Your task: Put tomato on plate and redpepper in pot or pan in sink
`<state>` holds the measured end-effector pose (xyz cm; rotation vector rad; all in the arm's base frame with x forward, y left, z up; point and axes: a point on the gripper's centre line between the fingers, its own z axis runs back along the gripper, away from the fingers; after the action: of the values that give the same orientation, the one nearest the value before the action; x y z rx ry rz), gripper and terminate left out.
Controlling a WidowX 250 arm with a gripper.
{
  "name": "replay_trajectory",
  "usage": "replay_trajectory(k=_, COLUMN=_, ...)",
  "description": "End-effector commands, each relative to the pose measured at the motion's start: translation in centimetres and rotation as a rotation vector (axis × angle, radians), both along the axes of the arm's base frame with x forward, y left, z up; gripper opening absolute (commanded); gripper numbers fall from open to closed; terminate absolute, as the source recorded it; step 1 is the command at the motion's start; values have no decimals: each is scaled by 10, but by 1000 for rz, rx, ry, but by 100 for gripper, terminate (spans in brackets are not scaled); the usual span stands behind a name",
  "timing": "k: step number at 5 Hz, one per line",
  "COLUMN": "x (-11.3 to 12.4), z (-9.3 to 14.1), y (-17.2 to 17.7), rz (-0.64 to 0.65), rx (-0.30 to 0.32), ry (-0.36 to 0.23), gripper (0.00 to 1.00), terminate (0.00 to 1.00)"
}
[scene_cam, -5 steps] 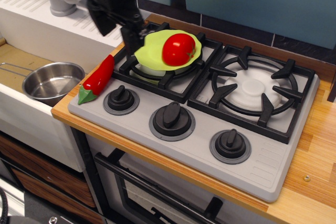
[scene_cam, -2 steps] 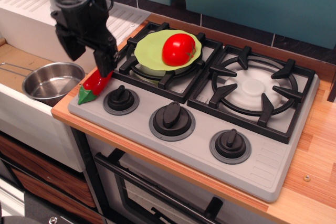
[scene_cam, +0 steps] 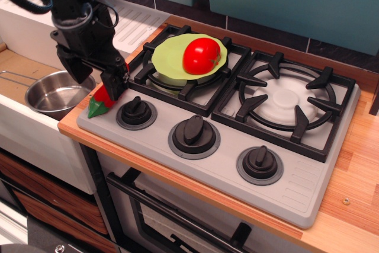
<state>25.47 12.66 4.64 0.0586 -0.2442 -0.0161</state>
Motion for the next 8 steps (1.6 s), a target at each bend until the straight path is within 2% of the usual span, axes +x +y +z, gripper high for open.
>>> replay_trajectory(k=1, x=18, z=4, y=9, rz=-96, rx=-20, ry=-125, gripper=100, terminate=0)
replay_trajectory(k=4, x=23, z=2, y=7, rz=-108, rx=-19, ry=-112, gripper=100, terminate=0)
replay_trajectory(k=7, x=27, z=-23, y=3, rz=-106, rx=-87, ry=-102, gripper=100, terminate=0)
replay_trajectory(k=8, x=28, z=-24, y=4, rz=-94, rx=-108, ry=-66, gripper=0, terminate=0)
